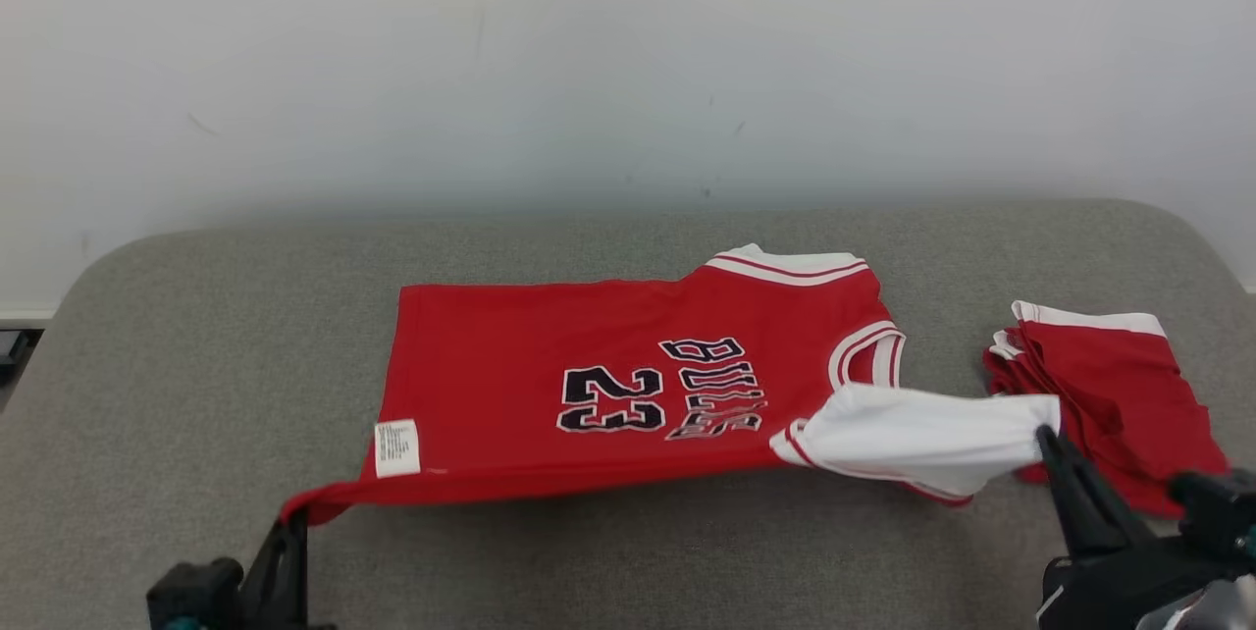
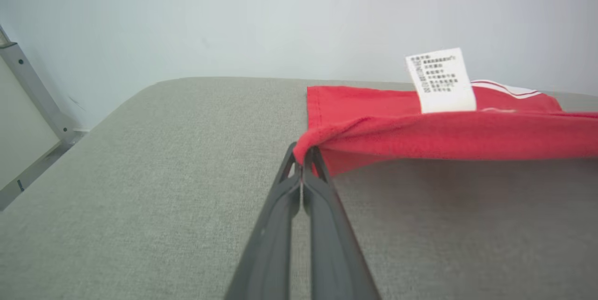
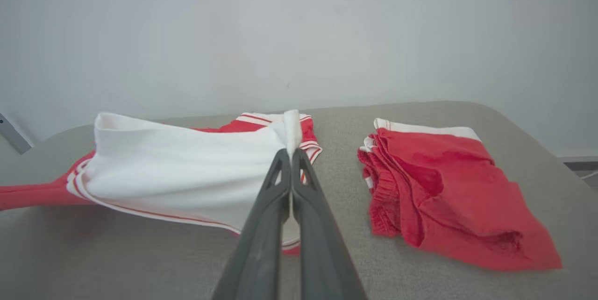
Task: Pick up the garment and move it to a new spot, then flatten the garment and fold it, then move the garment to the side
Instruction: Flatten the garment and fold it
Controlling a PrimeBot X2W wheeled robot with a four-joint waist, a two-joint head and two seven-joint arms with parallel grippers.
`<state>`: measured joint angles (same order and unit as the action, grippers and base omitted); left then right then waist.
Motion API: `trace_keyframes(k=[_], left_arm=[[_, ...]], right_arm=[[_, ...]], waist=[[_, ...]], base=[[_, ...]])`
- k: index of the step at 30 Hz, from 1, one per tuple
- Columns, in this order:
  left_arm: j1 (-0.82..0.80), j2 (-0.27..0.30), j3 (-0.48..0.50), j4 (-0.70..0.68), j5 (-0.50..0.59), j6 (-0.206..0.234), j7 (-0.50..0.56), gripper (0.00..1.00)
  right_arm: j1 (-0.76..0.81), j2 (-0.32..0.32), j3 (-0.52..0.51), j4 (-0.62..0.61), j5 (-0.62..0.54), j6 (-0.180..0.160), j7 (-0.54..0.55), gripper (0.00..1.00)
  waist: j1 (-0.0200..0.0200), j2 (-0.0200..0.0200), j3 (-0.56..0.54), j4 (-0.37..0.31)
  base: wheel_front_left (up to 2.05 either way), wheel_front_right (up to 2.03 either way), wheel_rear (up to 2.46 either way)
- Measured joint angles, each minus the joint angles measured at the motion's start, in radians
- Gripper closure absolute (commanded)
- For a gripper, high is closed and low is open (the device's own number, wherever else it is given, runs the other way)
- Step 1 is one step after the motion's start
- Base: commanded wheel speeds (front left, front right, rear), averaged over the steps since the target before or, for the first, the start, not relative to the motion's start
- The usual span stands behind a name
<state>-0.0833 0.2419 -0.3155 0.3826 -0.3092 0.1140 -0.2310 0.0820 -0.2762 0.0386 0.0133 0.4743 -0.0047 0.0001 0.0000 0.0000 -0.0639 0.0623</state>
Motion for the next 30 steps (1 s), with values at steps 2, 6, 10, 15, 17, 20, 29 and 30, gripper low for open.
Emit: trace_keyframes(k=[2, 6, 10, 15, 17, 20, 29, 30], left_arm=[[-0.02, 0.009, 0.006, -0.027, 0.003, 0.0, 0.0, 1.0], [-0.028, 0.013, 0.009, -0.072, 0.012, 0.0, -0.006, 1.0], [-0.028, 0.034, 0.006, -0.124, 0.04, 0.0, -0.007, 1.0], [-0.027, 0.047, 0.004, -0.179, 0.055, 0.0, 0.002, 1.0], [-0.023, 0.051, 0.003, -0.193, 0.055, 0.001, 0.013, 1.0], [-0.011, 0.052, -0.008, -0.218, 0.052, 0.0, 0.033, 1.0], [-0.109, 0.043, -0.068, -0.203, 0.036, -0.064, 0.144, 1.0], [-0.156, 0.041, -0.073, -0.184, 0.036, -0.073, 0.161, 1.0]], right_arm=[[-0.017, -0.013, -0.009, -0.032, -0.01, -0.009, -0.006, 1.0], [-0.019, -0.022, -0.015, -0.076, -0.016, -0.014, -0.009, 1.0], [-0.021, -0.033, -0.018, -0.123, -0.021, -0.019, -0.009, 1.0], [-0.023, -0.038, -0.016, -0.151, -0.028, -0.023, 0.007, 1.0], [-0.016, -0.039, -0.002, -0.161, -0.028, -0.023, 0.029, 1.0], [0.006, -0.039, 0.038, -0.175, -0.027, -0.012, 0.065, 1.0], [-0.229, -0.069, 0.19, -0.063, 0.001, 0.096, 0.246, 1.0], [-0.294, -0.068, 0.202, -0.026, 0.004, 0.103, 0.27, 1.0]], waist=[[0.0, 0.0, -0.003, 0.001], [0.0, 0.0001, -0.007, 0.002], [0.0, 0.0, -0.01, 0.001], [0.0, 0.0, -0.014, 0.0], [0.0, 0.0, -0.011, 0.0], [0.0, 0.0, 0.002, -0.001], [0.0, 0.0001, 0.088, -0.002], [0.0001, 0.0002, 0.101, -0.002]], base=[[0.0, 0.0, 0.0], [0.0, 0.0, 0.0], [0.0, 0.0, 0.0], [0.0, 0.0, 0.0], [0.0, 0.0, 0.0], [0.0, 0.0, 0.0], [0.0, 0.0, 0.0], [0.0, 0.0, 0.0]])
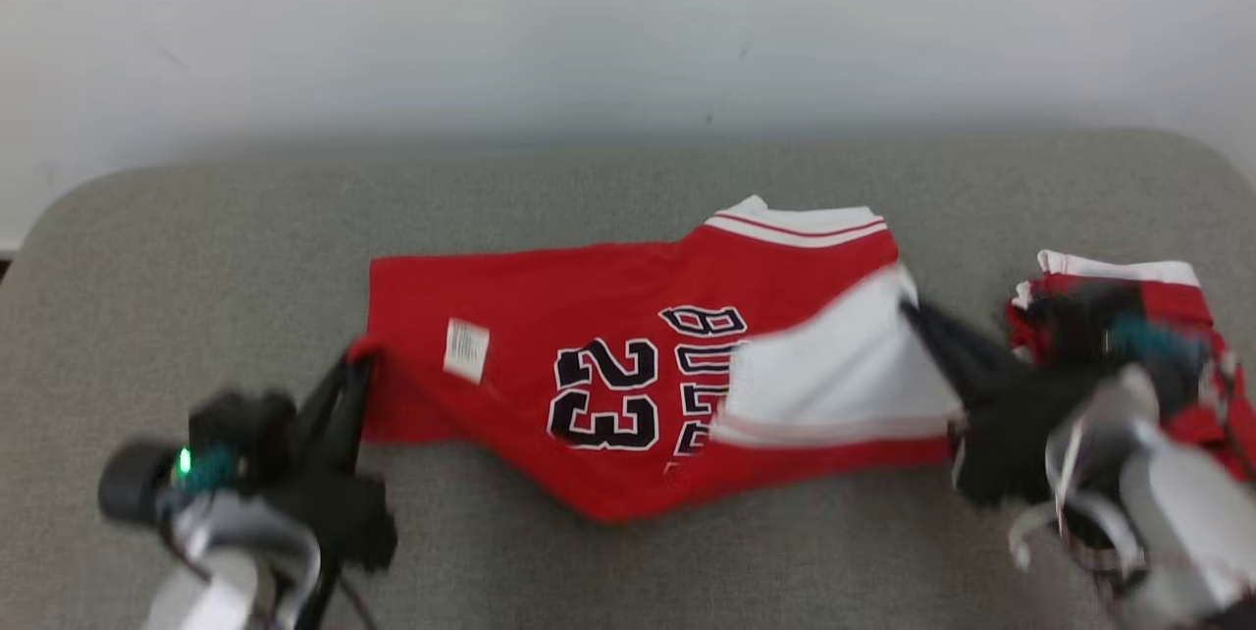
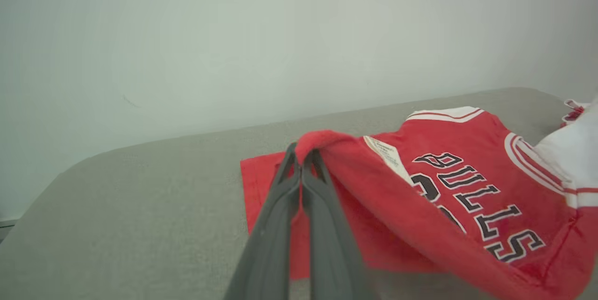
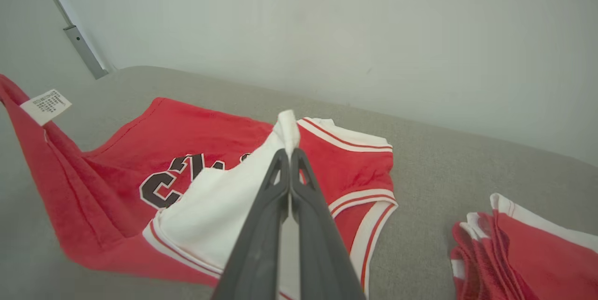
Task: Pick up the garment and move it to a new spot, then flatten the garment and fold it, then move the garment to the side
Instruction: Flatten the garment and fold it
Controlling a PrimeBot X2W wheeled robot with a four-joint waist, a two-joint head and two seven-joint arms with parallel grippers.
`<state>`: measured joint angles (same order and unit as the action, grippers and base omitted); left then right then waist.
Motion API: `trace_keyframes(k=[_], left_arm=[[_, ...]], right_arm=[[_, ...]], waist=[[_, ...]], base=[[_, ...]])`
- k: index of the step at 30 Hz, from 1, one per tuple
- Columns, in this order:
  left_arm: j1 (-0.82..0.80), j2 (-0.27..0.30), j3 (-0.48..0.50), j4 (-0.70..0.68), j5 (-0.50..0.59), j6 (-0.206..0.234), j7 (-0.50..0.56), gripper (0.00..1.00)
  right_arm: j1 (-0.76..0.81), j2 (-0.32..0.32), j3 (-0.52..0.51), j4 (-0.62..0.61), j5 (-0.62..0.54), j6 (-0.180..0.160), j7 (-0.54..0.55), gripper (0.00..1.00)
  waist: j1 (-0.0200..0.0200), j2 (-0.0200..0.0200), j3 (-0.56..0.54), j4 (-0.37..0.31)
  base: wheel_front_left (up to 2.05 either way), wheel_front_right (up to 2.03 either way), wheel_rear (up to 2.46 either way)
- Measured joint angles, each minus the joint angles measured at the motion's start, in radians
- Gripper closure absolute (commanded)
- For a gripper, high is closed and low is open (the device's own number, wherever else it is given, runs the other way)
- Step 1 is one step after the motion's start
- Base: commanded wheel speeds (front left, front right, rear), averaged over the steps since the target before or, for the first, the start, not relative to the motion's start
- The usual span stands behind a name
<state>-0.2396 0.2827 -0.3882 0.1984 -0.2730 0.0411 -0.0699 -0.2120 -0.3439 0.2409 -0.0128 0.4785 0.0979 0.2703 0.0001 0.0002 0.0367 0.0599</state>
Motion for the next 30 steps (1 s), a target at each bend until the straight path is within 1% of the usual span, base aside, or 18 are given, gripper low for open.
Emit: trace_keyframes(k=[3, 4, 5, 6, 8, 9, 10, 11, 12, 13, 15, 17, 21, 23, 26, 28, 30], left_arm=[[-0.185, -0.016, -0.009, 0.073, 0.003, -0.035, 0.047, 1.0], [-0.255, -0.03, -0.001, 0.099, -0.005, -0.042, 0.058, 1.0], [-0.332, -0.038, -0.001, 0.123, 0.004, -0.043, 0.065, 1.0], [-0.409, -0.052, 0.013, 0.148, 0.006, -0.047, 0.068, 1.0], [-0.565, -0.074, 0.041, 0.174, 0.021, -0.028, 0.049, 1.0], [-0.636, -0.09, 0.06, 0.162, 0.029, -0.01, 0.027, 1.0], [-0.698, -0.097, 0.079, 0.126, 0.037, 0.006, 0.002, 1.0], [-0.75, -0.102, 0.098, 0.089, 0.052, 0.017, -0.03, 1.0], [-0.795, -0.105, 0.112, 0.068, 0.065, 0.027, -0.067, 1.0], [-0.82, -0.105, 0.116, 0.061, 0.075, 0.029, -0.098, 1.0], [-0.808, -0.099, 0.115, 0.036, 0.082, 0.03, -0.142, 1.0], [-0.735, -0.093, 0.107, 0.045, 0.079, 0.028, -0.159, 1.0], [-0.494, -0.072, 0.06, 0.146, 0.059, -0.007, -0.143, 1.0], [-0.36, -0.051, 0.04, 0.232, 0.059, -0.008, -0.137, 1.0], [-0.334, -0.033, 0.035, 0.301, 0.061, -0.016, -0.137, 1.0], [-0.344, -0.033, 0.026, 0.358, 0.061, -0.026, -0.139, 1.0], [-0.344, -0.047, 0.02, 0.409, 0.06, -0.035, -0.141, 1.0]], right_arm=[[-0.23, 0.03, 0.004, 0.126, 0.028, 0.0, 0.048, 1.0], [-0.318, 0.041, -0.004, 0.168, 0.028, 0.0, 0.054, 1.0], [-0.414, 0.052, -0.027, 0.207, 0.021, -0.002, 0.052, 1.0], [-0.498, 0.064, -0.068, 0.23, 0.006, -0.011, 0.032, 1.0], [-0.646, 0.078, -0.148, 0.258, -0.005, -0.037, -0.036, 1.0], [-0.705, 0.072, -0.177, 0.255, -0.01, -0.049, -0.065, 1.0], [-0.762, 0.053, -0.185, 0.232, -0.023, -0.057, -0.091, 1.0], [-0.817, 0.028, -0.185, 0.209, -0.043, -0.053, -0.119, 1.0], [-0.866, 0.006, -0.179, 0.202, -0.061, -0.037, -0.151, 1.0], [-0.894, -0.011, -0.171, 0.205, -0.081, -0.029, -0.18, 1.0], [-0.882, -0.035, -0.152, 0.195, -0.096, -0.017, -0.214, 1.0], [-0.796, -0.043, -0.128, 0.198, -0.106, -0.008, -0.223, 1.0], [-0.516, -0.048, -0.072, 0.216, -0.1, 0.012, -0.216, 1.0], [-0.366, -0.045, -0.055, 0.246, -0.081, 0.013, -0.219, 1.0], [-0.329, -0.037, -0.029, 0.278, -0.068, 0.017, -0.236, 1.0], [-0.324, -0.03, -0.029, 0.321, -0.058, 0.018, -0.259, 1.0], [-0.308, -0.028, -0.027, 0.351, -0.052, 0.018, -0.277, 1.0]], waist=[[0.0001, 0.0001, 0.04, -0.001], [0.0003, 0.0001, 0.053, -0.001], [0.0003, 0.0002, 0.067, -0.002], [0.0004, 0.0002, 0.08, -0.003], [0.0005, 0.0001, 0.104, -0.005], [0.0005, 0.0003, 0.114, -0.005], [0.0005, 0.0003, 0.123, -0.006], [0.0005, 0.0003, 0.132, -0.006], [0.0003, 0.0001, 0.14, -0.005], [0.0, -0.0002, 0.146, -0.004], [-0.0001, -0.0002, 0.154, -0.001], [0.0, -0.0001, 0.163, 0.0], [0.0001, 0.0, 0.191, -0.003], [0.0001, 0.0001, 0.218, -0.008], [0.0001, 0.0, 0.247, -0.015], [0.0001, 0.0, 0.261, -0.022], [0.0002, 0.0001, 0.265, -0.03]], base=[[0.0, 0.0, 0.0], [0.0, 0.0, 0.0], [0.0, 0.0, 0.0], [0.0, 0.0, 0.0], [0.0, 0.0, 0.0], [0.0, 0.0, 0.0], [0.0, 0.0, 0.0], [0.0, 0.0, 0.0], [0.0, 0.0, 0.0], [0.0, 0.0, 0.0], [0.0, 0.0, 0.0], [0.0, 0.0, 0.0], [0.0, 0.0, 0.0], [0.0, 0.0, 0.0], [0.0, 0.0, 0.0], [0.0, 0.0, 0.0], [0.0, 0.0, 0.0]])
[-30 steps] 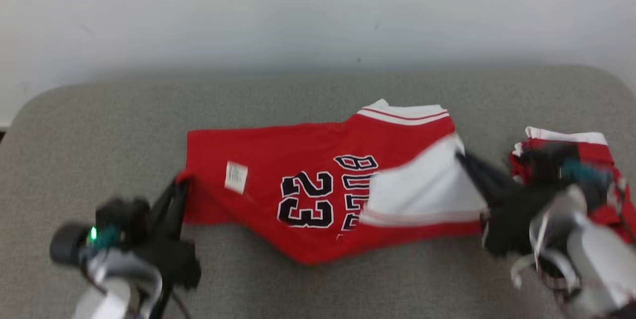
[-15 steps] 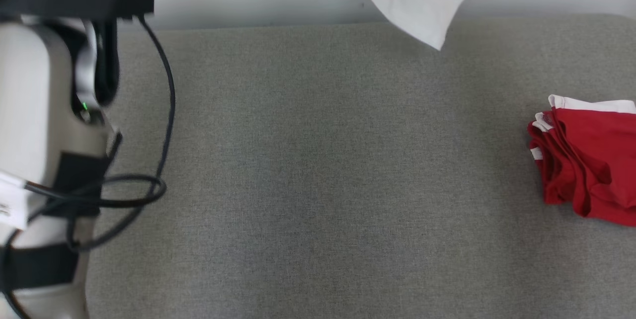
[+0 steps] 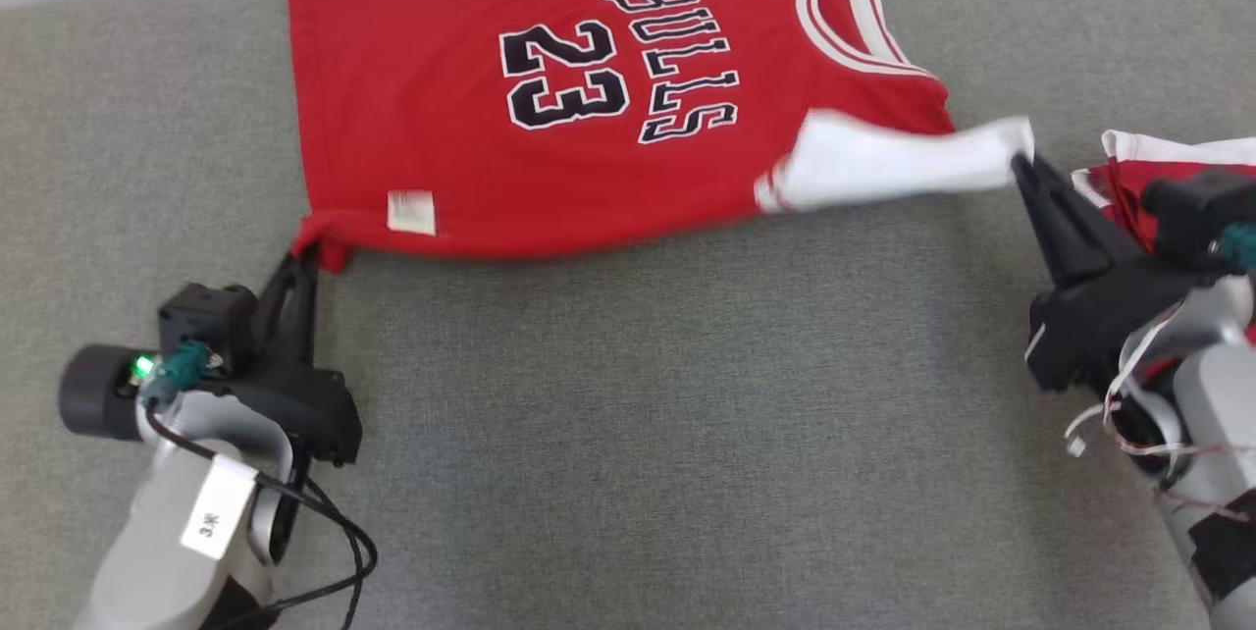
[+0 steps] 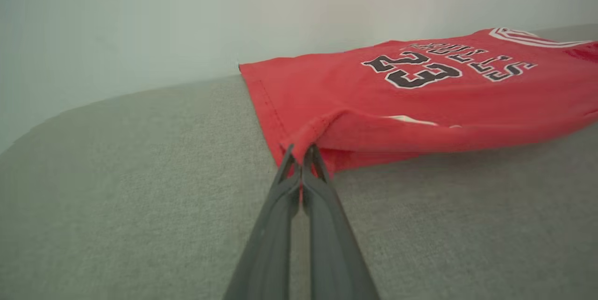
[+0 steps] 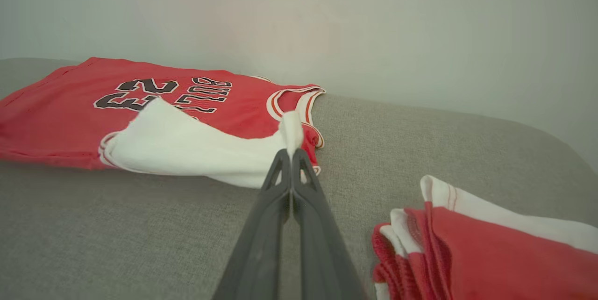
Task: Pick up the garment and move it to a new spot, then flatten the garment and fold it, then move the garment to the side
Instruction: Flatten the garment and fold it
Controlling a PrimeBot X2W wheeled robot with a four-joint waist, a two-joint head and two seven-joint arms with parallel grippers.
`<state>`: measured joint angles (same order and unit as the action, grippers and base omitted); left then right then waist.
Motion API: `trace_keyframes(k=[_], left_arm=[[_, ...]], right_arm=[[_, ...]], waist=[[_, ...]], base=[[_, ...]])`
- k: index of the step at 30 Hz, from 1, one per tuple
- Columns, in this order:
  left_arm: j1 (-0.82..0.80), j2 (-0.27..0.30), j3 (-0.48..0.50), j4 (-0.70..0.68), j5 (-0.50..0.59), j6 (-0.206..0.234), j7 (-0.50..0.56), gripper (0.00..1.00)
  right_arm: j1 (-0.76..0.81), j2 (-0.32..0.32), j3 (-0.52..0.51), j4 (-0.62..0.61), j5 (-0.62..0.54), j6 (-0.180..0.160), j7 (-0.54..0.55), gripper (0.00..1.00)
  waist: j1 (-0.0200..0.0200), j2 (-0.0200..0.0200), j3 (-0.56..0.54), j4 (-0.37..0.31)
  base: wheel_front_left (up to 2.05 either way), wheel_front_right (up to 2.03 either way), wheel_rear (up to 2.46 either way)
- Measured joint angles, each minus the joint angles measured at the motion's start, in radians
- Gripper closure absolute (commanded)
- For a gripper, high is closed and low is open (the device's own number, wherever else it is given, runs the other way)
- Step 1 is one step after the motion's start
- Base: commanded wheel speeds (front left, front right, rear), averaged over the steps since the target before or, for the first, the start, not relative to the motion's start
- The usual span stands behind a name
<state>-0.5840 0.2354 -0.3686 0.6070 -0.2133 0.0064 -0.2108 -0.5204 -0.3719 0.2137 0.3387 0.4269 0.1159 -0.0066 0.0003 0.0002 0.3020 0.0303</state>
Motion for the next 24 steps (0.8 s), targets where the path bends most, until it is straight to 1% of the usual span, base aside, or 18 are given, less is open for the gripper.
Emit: trace_keyframes(k=[3, 9, 12, 14, 17, 18, 24], left_arm=[[-0.003, -0.013, -0.002, 0.058, 0.0, -0.008, -0.003, 1.0], [-0.011, -0.011, 0.008, 0.151, -0.007, -0.014, -0.019, 1.0], [0.009, -0.014, 0.006, 0.17, -0.008, -0.017, -0.025, 1.0], [0.032, -0.016, -0.008, 0.185, -0.007, -0.039, -0.029, 1.0], [0.074, -0.017, -0.026, 0.192, -0.006, -0.044, -0.03, 1.0], [0.089, -0.016, -0.032, 0.193, -0.005, -0.052, -0.034, 1.0], [0.194, -0.018, -0.058, 0.184, 0.004, -0.059, -0.036, 1.0]], right_arm=[[0.032, 0.011, 0.006, 0.026, 0.005, 0.004, -0.025, 1.0], [0.106, 0.037, 0.024, 0.024, 0.013, 0.007, -0.068, 1.0], [0.163, 0.039, 0.027, 0.007, 0.013, 0.007, -0.092, 1.0], [0.205, 0.039, 0.025, -0.01, 0.013, 0.007, -0.108, 1.0], [0.266, 0.04, 0.017, -0.022, 0.016, 0.006, -0.123, 1.0], [0.29, 0.04, 0.014, -0.026, 0.023, 0.002, -0.127, 1.0], [0.46, 0.043, -0.013, -0.072, 0.048, -0.036, -0.151, 1.0]], waist=[[-0.0002, -0.0001, -0.013, -0.005], [-0.0003, -0.0001, -0.074, -0.006], [-0.0005, -0.0002, -0.113, -0.005], [-0.0004, -0.0002, -0.14, -0.005], [-0.0005, -0.0002, -0.182, -0.006], [-0.0005, -0.0003, -0.196, -0.006], [-0.0006, -0.0003, -0.282, -0.006]], base=[[0.0, 0.0, 0.0], [0.0, 0.0, 0.0], [0.0, 0.0, 0.0], [0.0, 0.0, 0.0], [0.0, 0.0, 0.0], [0.0, 0.0, 0.0], [0.0, 0.0, 0.0]])
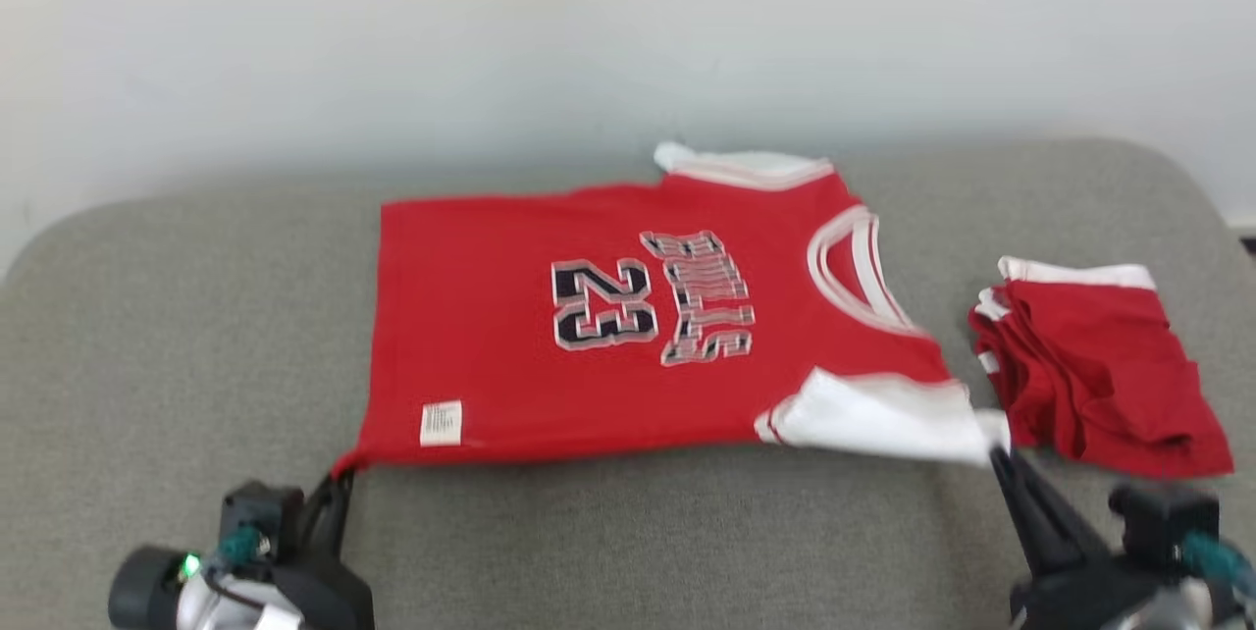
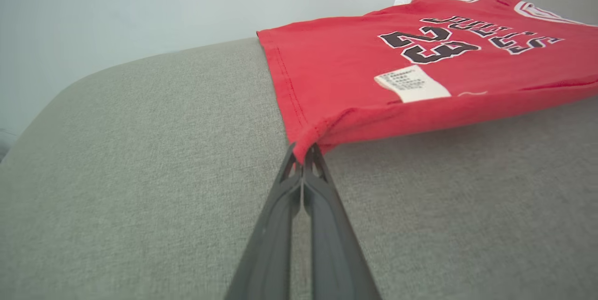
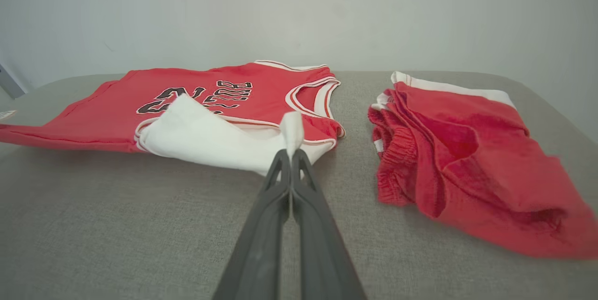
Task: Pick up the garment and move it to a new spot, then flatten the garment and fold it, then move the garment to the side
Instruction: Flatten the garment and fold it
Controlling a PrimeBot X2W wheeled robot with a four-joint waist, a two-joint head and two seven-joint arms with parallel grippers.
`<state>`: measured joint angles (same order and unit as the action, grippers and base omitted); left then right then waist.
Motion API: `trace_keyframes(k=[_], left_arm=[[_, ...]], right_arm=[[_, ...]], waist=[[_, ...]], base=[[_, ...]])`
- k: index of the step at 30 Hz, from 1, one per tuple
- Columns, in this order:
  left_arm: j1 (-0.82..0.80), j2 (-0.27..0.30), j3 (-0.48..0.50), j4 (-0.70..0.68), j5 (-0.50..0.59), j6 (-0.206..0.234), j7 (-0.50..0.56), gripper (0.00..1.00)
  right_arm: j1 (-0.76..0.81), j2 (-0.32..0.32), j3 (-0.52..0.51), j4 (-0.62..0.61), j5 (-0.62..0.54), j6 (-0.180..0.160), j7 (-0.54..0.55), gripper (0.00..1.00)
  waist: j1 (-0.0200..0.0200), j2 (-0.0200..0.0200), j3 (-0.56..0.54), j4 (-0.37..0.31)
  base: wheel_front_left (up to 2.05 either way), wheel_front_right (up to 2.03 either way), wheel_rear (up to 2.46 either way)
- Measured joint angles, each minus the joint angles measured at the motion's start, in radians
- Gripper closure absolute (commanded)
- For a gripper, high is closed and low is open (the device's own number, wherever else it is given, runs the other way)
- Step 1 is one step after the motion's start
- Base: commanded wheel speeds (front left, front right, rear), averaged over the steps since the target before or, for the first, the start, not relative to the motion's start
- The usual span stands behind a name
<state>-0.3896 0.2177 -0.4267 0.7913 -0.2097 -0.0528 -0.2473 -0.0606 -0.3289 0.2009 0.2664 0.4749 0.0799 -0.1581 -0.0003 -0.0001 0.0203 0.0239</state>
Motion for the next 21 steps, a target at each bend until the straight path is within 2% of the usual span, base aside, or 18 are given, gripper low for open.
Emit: trace_keyframes(k=[2, 6, 21], left_arm=[[0.043, 0.003, -0.004, -0.012, 0.001, 0.0, 0.0, 1.0], [0.084, 0.023, 0.0, -0.038, 0.003, 0.003, -0.003, 1.0], [0.202, 0.045, 0.026, -0.097, -0.002, 0.026, -0.003, 1.0]], right_arm=[[0.089, -0.001, -0.006, -0.036, 0.0, -0.016, -0.002, 1.0], [0.169, 0.002, 0.002, -0.08, 0.001, -0.028, -0.002, 1.0], [0.253, 0.009, 0.059, -0.165, 0.0, -0.036, 0.053, 1.0]], waist=[[0.0, -0.0001, -0.04, 0.003], [0.0, -0.0001, -0.082, 0.013], [0.0003, 0.0, -0.117, 0.042]], base=[[0.0, 0.0, 0.0], [0.0, 0.0, 0.0], [0.0, 0.0, 0.0]])
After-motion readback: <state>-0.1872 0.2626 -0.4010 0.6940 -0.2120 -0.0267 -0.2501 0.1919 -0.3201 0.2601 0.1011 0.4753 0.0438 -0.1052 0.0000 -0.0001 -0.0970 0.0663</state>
